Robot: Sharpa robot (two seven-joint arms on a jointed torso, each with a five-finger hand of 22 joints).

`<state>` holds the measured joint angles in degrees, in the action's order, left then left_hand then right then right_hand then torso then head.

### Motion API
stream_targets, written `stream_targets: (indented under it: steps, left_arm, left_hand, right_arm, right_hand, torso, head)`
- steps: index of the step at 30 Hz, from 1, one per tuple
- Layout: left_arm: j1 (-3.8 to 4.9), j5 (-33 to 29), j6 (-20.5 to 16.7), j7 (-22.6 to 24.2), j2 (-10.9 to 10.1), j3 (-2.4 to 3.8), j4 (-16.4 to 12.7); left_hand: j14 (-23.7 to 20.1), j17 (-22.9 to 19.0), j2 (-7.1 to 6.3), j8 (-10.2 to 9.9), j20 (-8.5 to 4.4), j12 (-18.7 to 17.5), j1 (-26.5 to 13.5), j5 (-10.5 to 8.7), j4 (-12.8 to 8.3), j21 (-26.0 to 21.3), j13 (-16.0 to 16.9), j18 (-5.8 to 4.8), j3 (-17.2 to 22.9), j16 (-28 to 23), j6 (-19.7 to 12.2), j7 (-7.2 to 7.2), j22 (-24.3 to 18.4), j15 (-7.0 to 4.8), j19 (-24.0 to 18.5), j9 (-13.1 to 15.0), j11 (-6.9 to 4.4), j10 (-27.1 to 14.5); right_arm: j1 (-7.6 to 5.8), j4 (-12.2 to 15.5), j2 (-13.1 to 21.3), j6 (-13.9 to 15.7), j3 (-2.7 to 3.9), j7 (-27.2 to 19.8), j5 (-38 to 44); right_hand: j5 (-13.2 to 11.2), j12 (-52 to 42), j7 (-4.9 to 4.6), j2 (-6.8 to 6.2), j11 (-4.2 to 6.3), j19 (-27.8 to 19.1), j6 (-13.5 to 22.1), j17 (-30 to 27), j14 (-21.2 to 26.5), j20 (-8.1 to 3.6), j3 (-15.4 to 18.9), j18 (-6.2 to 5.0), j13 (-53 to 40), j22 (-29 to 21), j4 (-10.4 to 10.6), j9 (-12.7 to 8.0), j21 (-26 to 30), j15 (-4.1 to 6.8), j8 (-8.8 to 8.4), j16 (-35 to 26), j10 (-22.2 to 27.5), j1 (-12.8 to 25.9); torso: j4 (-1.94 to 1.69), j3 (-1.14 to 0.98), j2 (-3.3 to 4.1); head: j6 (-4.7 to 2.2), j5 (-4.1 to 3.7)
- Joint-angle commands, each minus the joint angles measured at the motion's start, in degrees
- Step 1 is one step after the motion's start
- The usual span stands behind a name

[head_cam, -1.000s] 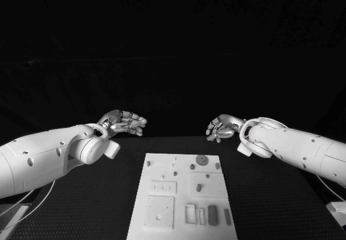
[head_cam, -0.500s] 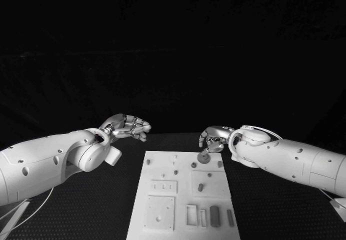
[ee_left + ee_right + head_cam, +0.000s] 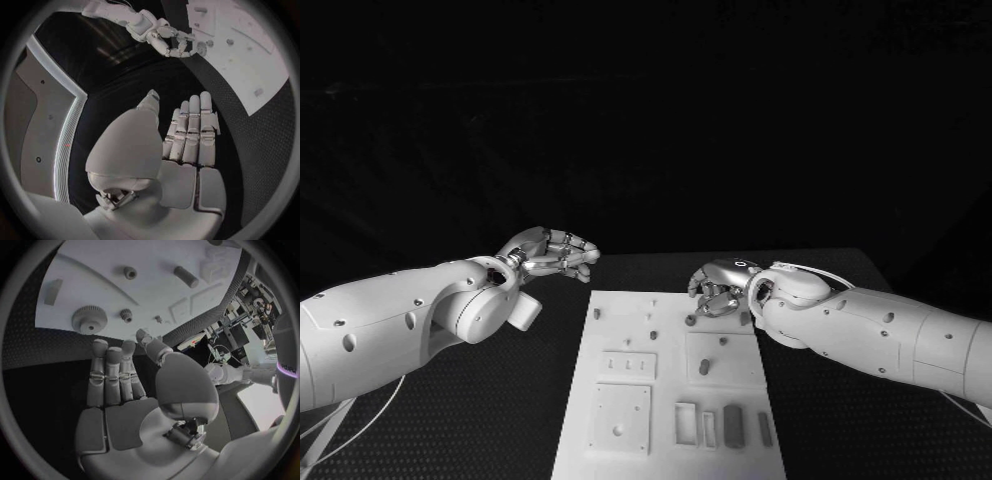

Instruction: Assemble the parts on the task board

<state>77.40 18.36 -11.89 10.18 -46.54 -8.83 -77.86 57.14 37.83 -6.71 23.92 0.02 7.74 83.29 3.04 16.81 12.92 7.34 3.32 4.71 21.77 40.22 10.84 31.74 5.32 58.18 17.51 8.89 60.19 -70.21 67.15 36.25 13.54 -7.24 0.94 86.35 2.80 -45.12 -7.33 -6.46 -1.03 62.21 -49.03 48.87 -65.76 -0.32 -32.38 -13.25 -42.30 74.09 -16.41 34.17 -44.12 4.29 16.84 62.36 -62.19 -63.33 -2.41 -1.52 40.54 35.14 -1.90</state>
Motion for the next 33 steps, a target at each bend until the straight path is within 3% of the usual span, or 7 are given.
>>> stream_targets:
  steps: [1, 2, 4, 10, 15, 20, 33]
  left_arm:
    - [-0.07, 0.2, 0.8, 0.5, 0.1, 0.01, -0.1]
    - [-0.13, 0.2, 0.8, 0.5, 0.1, 0.01, -0.1]
    - [-0.21, 0.2, 0.7, 0.5, 0.0, 0.00, 0.0]
    - [-0.27, 0.2, 0.8, 0.5, -0.1, 0.00, 0.0]
    - [-0.27, 0.2, 0.3, 0.5, -0.2, -0.01, -0.1]
    - [-0.27, 0.2, 0.6, 0.4, -0.3, -0.01, 0.1]
    - [-0.26, 0.0, 0.8, 0.0, -0.6, -0.01, 0.1]
  left_hand:
    - [0.4, 0.1, 0.09, -0.3, -0.38, -0.4, -0.5, 0.08, -0.1, -0.2, -0.1, 0.20, 0.4, -0.2, -0.3, 0.96, -0.1, -0.02, 0.1, -0.1, 0.29, -0.2]
    - [0.4, 0.1, 0.09, -0.3, -0.38, -0.4, -0.5, 0.07, -0.1, -0.2, -0.1, 0.19, 0.4, -0.2, -0.3, 0.97, -0.1, -0.02, 0.1, -0.1, 0.30, -0.2]
    - [0.4, 0.1, 0.10, -0.3, -0.38, -0.4, -0.5, 0.07, -0.1, -0.2, -0.1, 0.19, 0.4, -0.2, -0.3, 0.98, -0.1, -0.02, 0.1, -0.1, 0.30, -0.2]
    - [0.4, 0.1, 0.13, -0.3, -0.38, -0.4, -0.6, 0.06, -0.1, -0.2, -0.1, 0.18, 0.5, -0.2, -0.3, 1.00, -0.1, -0.01, 0.1, -0.1, 0.31, -0.2]
    - [0.4, 0.2, 0.15, -0.4, -0.39, -0.5, -0.6, 0.06, -0.1, -0.3, -0.1, 0.17, 0.5, -0.3, -0.3, 1.02, -0.1, -0.01, 0.1, -0.1, 0.31, -0.2]
    - [0.4, 0.3, 0.15, -0.6, -0.40, -0.7, -0.7, 0.06, -0.1, -0.3, -0.1, 0.15, 0.5, -0.3, -0.6, 1.09, -0.1, -0.02, 0.1, -0.1, 0.37, -0.3]
    - [0.4, 0.5, 0.17, -0.6, -0.40, -0.8, -1.0, 0.03, 0.0, -0.4, -0.1, 0.11, 0.5, -0.4, -0.6, 1.19, -0.1, -0.01, 0.1, -0.1, 0.41, -0.3]
  right_arm:
    - [0.28, 1.0, 0.1, 2.3, 0.02, 0.1, 1.9]
    - [0.38, 1.2, 0.1, 2.4, 0.02, 0.3, 2.8]
    - [0.58, 1.6, 0.0, 2.9, 0.02, 0.6, 4.2]
    - [1.06, 1.9, -0.4, 2.4, 0.00, 2.2, 8.9]
    - [1.66, 1.2, -0.9, 2.6, -0.04, 2.7, 10.1]
    - [1.73, 1.0, -1.0, 3.1, -0.05, 3.1, 11.6]
    - [1.81, 0.8, -1.2, 5.3, -0.11, 3.9, 13.5]
  right_hand:
    - [0.3, 12.2, -2.20, -0.47, -2.68, 1.1, 0.1, -1.5, -2.6, 0.08, -1.1, -1.70, 7.3, 0.3, -0.4, 0.0, -0.4, -1.95, -0.44, -0.7, 10.1, -1.5]
    - [0.3, 17.9, -2.73, -0.72, -3.91, 2.6, 0.3, -1.9, -5.5, -0.11, -1.4, -1.74, 12.2, 0.9, -0.2, 0.0, -1.7, -2.70, -0.61, 0.2, 7.2, -2.3]
    - [0.0, 23.8, -2.60, -0.75, -4.08, 2.5, 0.5, -2.9, -5.8, -0.21, -1.2, -1.75, 17.2, 1.1, -0.4, -0.3, -1.7, -2.99, -0.93, -0.2, 4.7, -2.6]
    - [-0.1, 31.8, -1.86, -1.19, -5.22, 3.5, 0.3, -3.9, -7.0, -0.58, -0.4, -1.75, 23.8, 1.3, -0.4, -1.1, -1.9, -4.07, -1.38, 0.5, 5.4, -3.5]
    - [0.0, 34.1, -1.80, -1.26, -5.27, 3.8, 0.0, -4.5, -7.1, -0.58, -0.1, -1.75, 26.5, 1.2, -0.3, -1.6, -1.6, -4.13, -1.57, 0.8, 3.8, -3.7]
    - [0.0, 34.9, -1.73, -1.23, -5.30, 4.0, -0.4, -4.8, -7.2, -0.62, 0.1, -1.75, 27.7, 1.3, -0.4, -1.9, -1.6, -4.16, -1.48, 1.1, 2.6, -3.8]
    - [0.0, 35.9, -1.96, -1.55, -5.61, 4.3, -2.1, -5.3, -7.1, -0.65, 0.2, -1.75, 29.3, 1.3, -0.3, -2.1, -1.4, -4.43, -0.83, 1.5, 0.5, -3.8]
  torso:
    - [-0.04, -0.03, 0.83]
    - [-0.06, -0.01, 0.93]
    - [-0.11, -0.01, 1.08]
    - [-0.17, -0.14, 1.73]
    - [-0.28, -0.22, 2.16]
    - [-0.45, -0.45, 2.73]
    - [-0.58, -0.74, 3.67]
  head:
    - [-0.06, 0.04]
    - [-0.07, 0.01]
    - [-0.03, -0.02]
    - [-0.14, -0.12]
    - [-0.03, -0.10]
    - [0.16, 0.08]
    - [-0.37, -0.09]
